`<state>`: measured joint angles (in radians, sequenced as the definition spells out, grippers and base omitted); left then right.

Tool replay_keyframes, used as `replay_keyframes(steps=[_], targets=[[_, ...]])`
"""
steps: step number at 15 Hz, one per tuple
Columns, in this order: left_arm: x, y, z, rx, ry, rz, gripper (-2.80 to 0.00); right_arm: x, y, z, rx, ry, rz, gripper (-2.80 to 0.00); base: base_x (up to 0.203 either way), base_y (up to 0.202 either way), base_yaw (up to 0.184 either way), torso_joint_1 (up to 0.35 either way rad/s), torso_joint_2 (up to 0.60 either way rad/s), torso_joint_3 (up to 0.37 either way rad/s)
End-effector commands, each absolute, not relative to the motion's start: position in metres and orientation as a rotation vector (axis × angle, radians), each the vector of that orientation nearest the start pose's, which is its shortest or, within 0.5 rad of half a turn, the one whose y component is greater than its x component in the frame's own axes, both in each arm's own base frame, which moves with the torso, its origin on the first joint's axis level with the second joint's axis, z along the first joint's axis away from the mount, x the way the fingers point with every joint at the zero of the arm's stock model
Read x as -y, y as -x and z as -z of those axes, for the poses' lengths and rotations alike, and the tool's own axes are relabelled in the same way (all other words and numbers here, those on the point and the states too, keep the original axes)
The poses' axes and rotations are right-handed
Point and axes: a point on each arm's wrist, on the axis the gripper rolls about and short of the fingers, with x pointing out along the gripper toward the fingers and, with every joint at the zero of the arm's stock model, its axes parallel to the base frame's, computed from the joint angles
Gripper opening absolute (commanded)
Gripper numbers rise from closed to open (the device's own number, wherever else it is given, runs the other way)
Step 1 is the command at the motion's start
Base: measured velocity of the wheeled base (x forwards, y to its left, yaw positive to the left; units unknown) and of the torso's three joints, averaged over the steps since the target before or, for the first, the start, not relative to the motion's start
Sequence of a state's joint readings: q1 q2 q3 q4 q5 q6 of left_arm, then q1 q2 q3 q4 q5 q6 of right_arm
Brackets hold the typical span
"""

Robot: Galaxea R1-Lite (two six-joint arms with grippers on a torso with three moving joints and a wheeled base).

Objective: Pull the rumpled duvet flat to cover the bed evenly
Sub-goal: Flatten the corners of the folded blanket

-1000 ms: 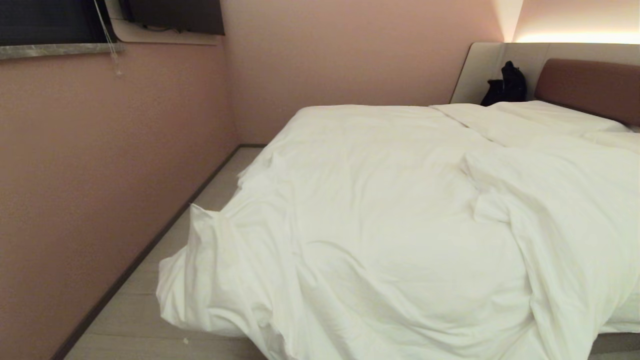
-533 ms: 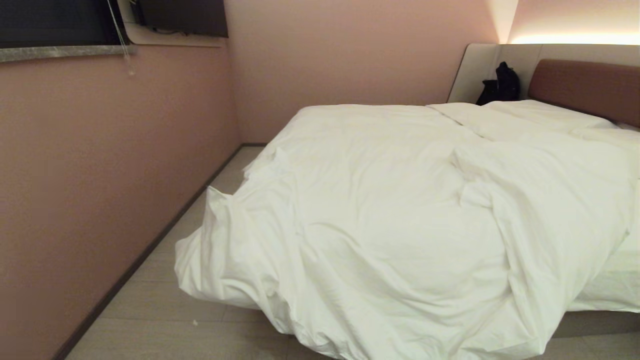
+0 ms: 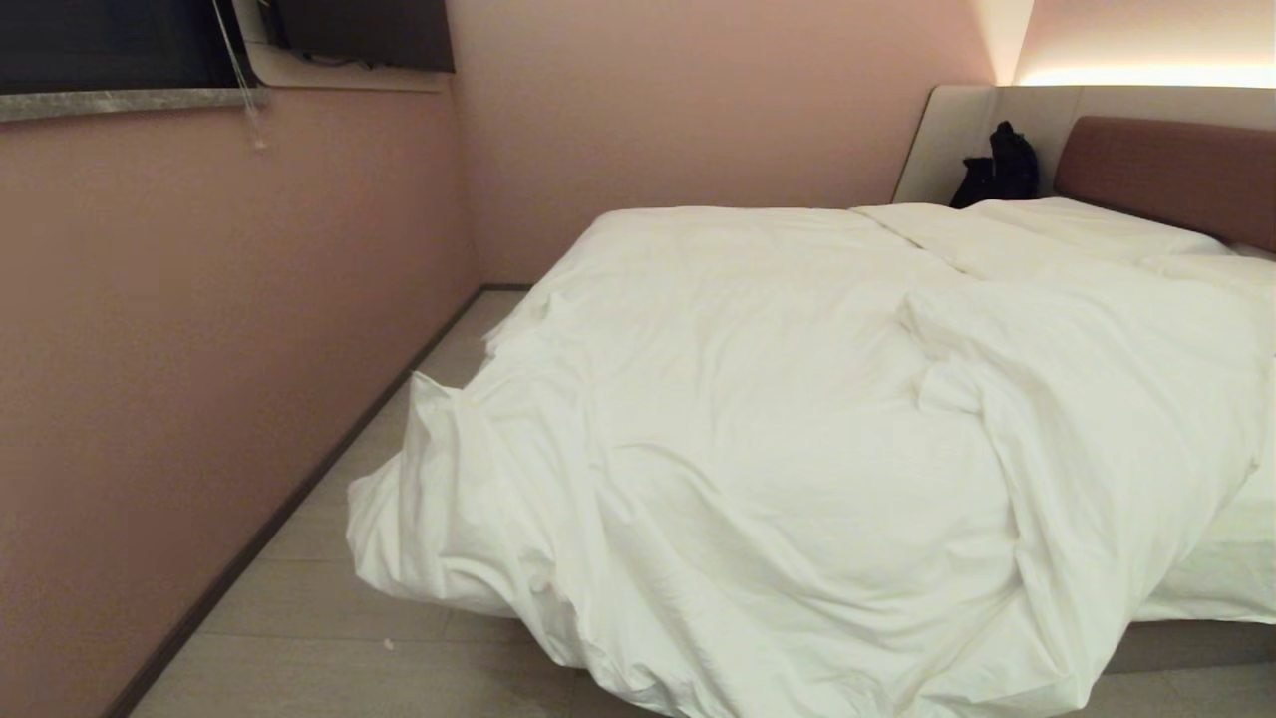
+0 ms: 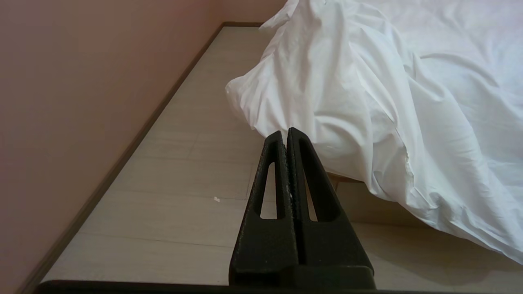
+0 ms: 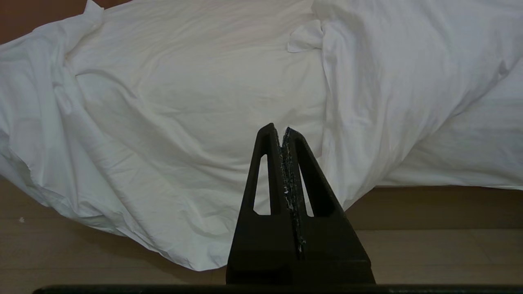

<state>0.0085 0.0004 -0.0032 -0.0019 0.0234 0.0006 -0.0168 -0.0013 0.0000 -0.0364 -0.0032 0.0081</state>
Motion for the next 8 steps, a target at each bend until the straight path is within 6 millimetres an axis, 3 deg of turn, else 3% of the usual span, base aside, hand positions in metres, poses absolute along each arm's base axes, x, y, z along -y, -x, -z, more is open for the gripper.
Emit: replay_keyframes(steps=[1, 8], targets=[[-0.0003, 0.0230, -0.0766, 0.006, 0.004, -0.032, -2.80, -0.0003, 0.0229, -0.0793, 0.037, -0.007, 0.020, -2.80, 0.000, 0.000, 0.000, 0.000, 0.00, 0.000], [-0.0003, 0.0232, -0.0769, 0.006, 0.020, -0.031, -2.80, -0.0003, 0.0229, -0.0793, 0.037, -0.007, 0.020, -2.80, 0.000, 0.000, 0.000, 0.000, 0.00, 0.000]])
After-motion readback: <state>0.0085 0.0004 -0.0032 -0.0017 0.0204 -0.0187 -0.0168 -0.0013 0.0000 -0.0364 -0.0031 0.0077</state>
